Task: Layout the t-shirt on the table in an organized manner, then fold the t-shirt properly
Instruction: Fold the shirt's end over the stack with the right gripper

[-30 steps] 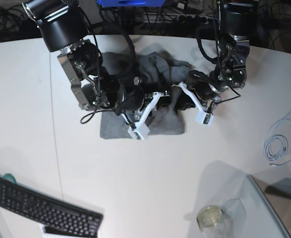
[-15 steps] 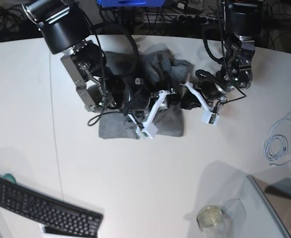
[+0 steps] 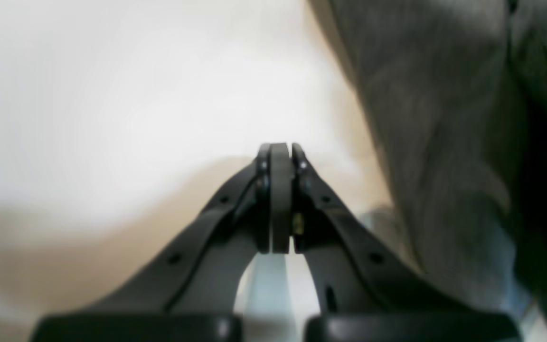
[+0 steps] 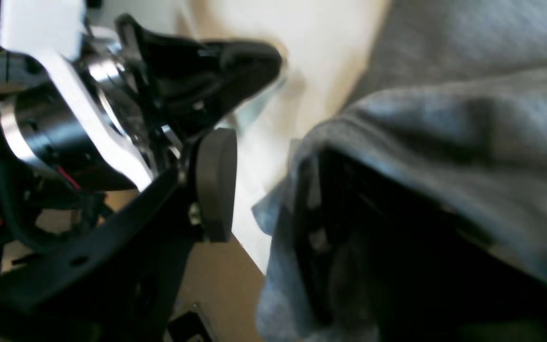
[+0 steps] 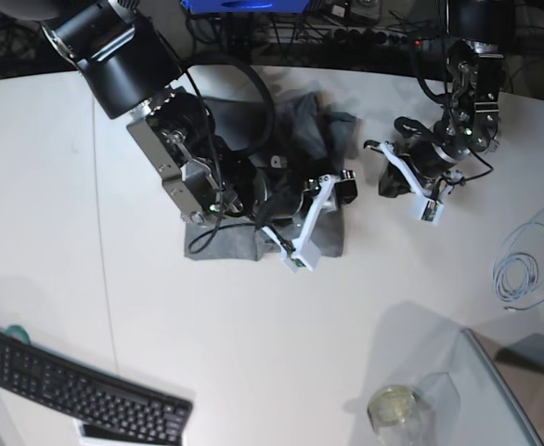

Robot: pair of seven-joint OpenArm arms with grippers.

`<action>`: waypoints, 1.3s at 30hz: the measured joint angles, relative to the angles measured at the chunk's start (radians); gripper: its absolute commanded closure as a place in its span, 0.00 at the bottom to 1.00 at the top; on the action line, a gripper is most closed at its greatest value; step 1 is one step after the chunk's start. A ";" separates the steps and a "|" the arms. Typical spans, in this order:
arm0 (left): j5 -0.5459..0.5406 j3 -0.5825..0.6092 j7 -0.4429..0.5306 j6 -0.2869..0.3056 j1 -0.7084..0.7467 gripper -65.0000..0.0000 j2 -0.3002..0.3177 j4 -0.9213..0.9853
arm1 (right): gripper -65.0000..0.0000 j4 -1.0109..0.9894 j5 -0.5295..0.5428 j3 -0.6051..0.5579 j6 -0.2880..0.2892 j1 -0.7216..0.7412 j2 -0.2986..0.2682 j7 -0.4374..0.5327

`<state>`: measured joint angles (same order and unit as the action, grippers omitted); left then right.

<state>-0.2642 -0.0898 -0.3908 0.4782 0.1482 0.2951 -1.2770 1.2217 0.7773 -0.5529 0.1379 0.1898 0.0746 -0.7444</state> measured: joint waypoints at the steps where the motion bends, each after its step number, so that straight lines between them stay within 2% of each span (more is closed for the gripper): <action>1: 0.001 0.000 -0.002 0.000 0.012 1.00 0.009 -0.005 | 0.60 -0.004 0.000 -0.015 0.000 0.004 -0.001 0.018; 3: 0.001 -0.023 -0.002 0.000 0.039 1.00 0.022 -0.011 | 0.60 -0.024 0.000 -0.045 0.000 0.023 0.004 0.023; 5: -0.001 -0.103 -0.002 0.015 0.061 1.00 0.018 -0.011 | 0.60 -0.040 -0.005 -0.067 -0.002 0.043 0.018 0.027; 9: 0.002 -0.245 -0.002 0.003 0.094 1.00 0.026 -0.011 | 0.60 0.044 0.000 -0.142 -0.011 0.058 0.023 0.020; 12: 0.005 -0.310 0.001 0.023 0.119 1.00 0.024 -0.011 | 0.60 0.172 0.015 -0.146 -0.132 0.054 0.002 0.021; 15: 0.005 -0.388 -0.002 0.112 0.145 1.00 0.025 -0.011 | 0.61 0.296 0.006 -0.138 -0.224 0.050 -0.086 0.025; 17: 0.008 -0.438 -0.001 0.137 0.155 1.00 0.028 -0.011 | 0.61 0.346 -0.001 -0.128 -0.287 0.030 -0.152 0.029; 19: 0.008 -0.464 -0.002 0.163 0.157 1.00 0.033 -0.011 | 0.62 0.360 0.001 -0.106 -0.320 -0.005 -0.184 0.040; 20: 0.008 -0.468 -0.001 0.169 0.156 1.00 0.033 -0.011 | 0.67 0.361 0.001 -0.101 -0.329 -0.021 -0.187 0.046; 25: 0.008 -0.470 -0.001 0.177 0.157 1.00 0.026 -0.010 | 0.97 0.364 0.000 -0.108 -0.329 -0.110 -0.205 0.053; 28: 0.008 -0.468 -0.002 0.178 0.154 1.00 0.027 -0.011 | 0.99 0.360 0.006 -0.109 -0.329 -0.172 -0.204 0.043; 34: 0.008 -0.465 -0.001 0.177 0.152 1.00 0.027 -0.011 | 0.99 0.257 -0.001 -0.120 -0.329 -0.161 -0.198 0.065; 39: 0.006 -0.466 -0.002 0.177 0.155 1.00 0.027 -0.011 | 0.99 0.225 0.013 -0.246 -0.328 -0.108 -0.175 0.046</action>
<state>-0.2584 -0.5560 -0.3923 0.6556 0.3031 0.3225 -1.2884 1.4471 0.7906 -0.7990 -0.1905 0.0822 -0.1001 -0.6983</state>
